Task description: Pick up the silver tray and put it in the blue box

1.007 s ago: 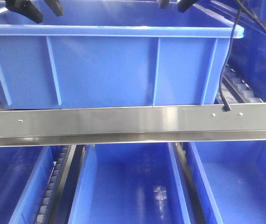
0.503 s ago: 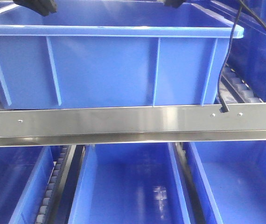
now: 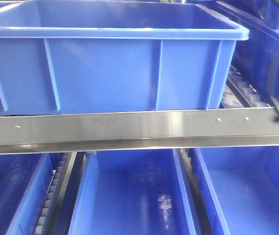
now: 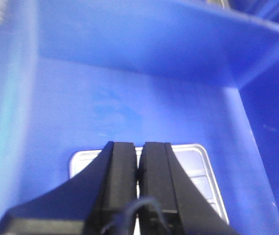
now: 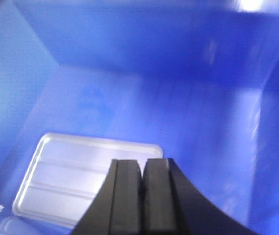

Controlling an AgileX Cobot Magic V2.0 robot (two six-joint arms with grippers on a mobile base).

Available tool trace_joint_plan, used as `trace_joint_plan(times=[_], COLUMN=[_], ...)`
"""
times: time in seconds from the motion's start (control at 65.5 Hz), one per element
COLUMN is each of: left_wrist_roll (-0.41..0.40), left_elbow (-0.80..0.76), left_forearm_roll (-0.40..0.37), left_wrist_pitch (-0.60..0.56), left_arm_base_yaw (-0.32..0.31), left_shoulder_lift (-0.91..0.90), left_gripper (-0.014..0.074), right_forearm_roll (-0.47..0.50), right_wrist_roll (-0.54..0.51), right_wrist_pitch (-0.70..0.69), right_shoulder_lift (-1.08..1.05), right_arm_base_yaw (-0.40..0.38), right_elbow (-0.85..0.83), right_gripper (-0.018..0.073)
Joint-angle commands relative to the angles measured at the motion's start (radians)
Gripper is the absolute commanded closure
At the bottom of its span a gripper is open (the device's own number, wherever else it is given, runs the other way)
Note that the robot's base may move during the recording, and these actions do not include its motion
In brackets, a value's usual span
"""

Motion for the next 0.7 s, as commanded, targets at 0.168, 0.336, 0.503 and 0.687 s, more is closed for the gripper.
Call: trace_joint_plan(times=[0.168, 0.336, 0.503, 0.687], left_wrist_roll=[0.007, 0.007, 0.007, 0.007], left_elbow=[0.444, 0.729, 0.911, 1.035], left_forearm_roll=[0.085, 0.149, 0.149, 0.149], left_wrist_pitch=[-0.378, -0.49, -0.474, -0.367], left_arm_base_yaw=[-0.037, -0.059, -0.059, -0.059], left_shoulder_lift=[-0.374, -0.644, -0.893, -1.143], left_gripper=[0.0601, 0.0601, 0.0602, 0.0602], right_forearm_roll=[0.005, 0.004, 0.004, 0.004], right_wrist_roll=[-0.122, -0.132, -0.132, -0.132], right_wrist_pitch=[-0.388, -0.55, -0.589, -0.589], right_shoulder_lift=[-0.35, -0.596, -0.832, -1.054], right_arm_base_yaw=[0.002, 0.002, 0.002, 0.002], right_elbow=[0.403, 0.748, 0.998, 1.194], right_gripper=[0.0508, 0.0508, 0.0508, 0.0508])
